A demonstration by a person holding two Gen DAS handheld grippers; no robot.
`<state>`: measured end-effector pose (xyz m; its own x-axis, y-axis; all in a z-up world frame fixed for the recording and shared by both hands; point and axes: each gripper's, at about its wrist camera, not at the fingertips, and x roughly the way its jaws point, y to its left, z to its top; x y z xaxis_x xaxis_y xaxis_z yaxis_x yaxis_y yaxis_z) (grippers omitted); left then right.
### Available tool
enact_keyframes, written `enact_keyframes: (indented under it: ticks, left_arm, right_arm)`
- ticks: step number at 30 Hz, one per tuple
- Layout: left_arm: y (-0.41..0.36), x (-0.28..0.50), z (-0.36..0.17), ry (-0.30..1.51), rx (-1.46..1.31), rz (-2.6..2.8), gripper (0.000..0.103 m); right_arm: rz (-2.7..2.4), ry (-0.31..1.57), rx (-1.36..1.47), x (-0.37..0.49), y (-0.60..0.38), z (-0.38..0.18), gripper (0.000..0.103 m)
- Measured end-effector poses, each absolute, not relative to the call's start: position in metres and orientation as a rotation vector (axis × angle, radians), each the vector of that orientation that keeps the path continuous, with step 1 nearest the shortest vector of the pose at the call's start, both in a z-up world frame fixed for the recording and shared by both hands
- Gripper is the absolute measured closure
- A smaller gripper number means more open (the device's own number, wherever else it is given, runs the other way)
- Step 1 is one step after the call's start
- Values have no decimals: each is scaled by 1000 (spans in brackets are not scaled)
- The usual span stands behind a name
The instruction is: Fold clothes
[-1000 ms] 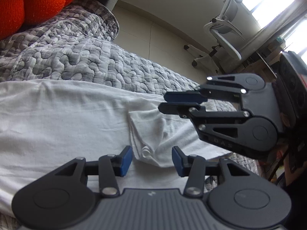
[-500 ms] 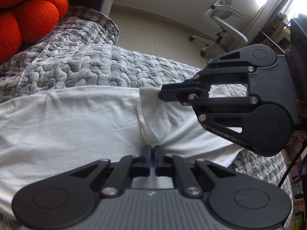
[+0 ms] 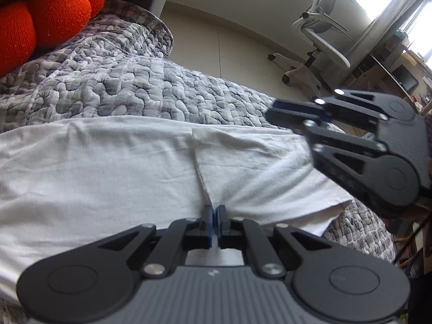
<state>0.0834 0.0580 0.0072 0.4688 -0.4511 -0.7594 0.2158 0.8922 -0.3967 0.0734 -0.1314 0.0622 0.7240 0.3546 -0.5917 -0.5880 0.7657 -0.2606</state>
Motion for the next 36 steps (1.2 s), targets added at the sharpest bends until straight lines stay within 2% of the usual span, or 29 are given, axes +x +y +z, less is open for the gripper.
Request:
enact_keyframes:
  ticks: [1, 2, 4, 11, 19, 22, 25, 26, 27, 29, 31, 34, 36]
  left_arm:
    - [61, 85, 6, 1007, -284, -415, 100]
    - [64, 86, 6, 1009, -309, -416, 100]
    - [70, 88, 5, 1011, -363, -418, 100]
    - [87, 92, -1, 1024, -540, -405, 100]
    - [95, 90, 0, 1016, -597, -402, 100]
    - [97, 92, -2, 1025, -615, -394, 99]
    - [100, 94, -3, 1035, -641, -390, 91]
    - [102, 94, -4, 1038, -653, -390, 83]
    - [103, 95, -4, 1041, -665, -390, 75]
    - [105, 95, -5, 1041, -689, -389, 70]
    - [107, 95, -5, 1039, -711, -387, 69]
    - [111, 95, -6, 1038, -758, -389, 60]
    - [112, 96, -8, 1038, -799, -402, 47]
  right_arm:
    - [543, 555, -402, 65, -141, 66, 86]
    - [546, 563, -347, 57, -152, 70, 77]
    - [557, 578, -331, 37, -159, 67, 65]
    - [639, 618, -449, -3, -114, 26, 65]
    - [654, 589, -505, 10, -79, 22, 65]
    - [659, 640, -502, 22, -77, 20, 67]
    - [656, 669, -464, 31, -80, 19, 75]
    - [643, 681, -438, 34, -82, 19, 86]
    - [627, 690, -411, 37, -84, 20, 92]
    - [626, 701, -333, 40, -91, 22, 97]
    - [616, 701, -246, 40, -100, 26, 98]
    - [607, 688, -110, 39, -116, 33, 98]
    - [597, 682, -56, 39, -123, 36, 98]
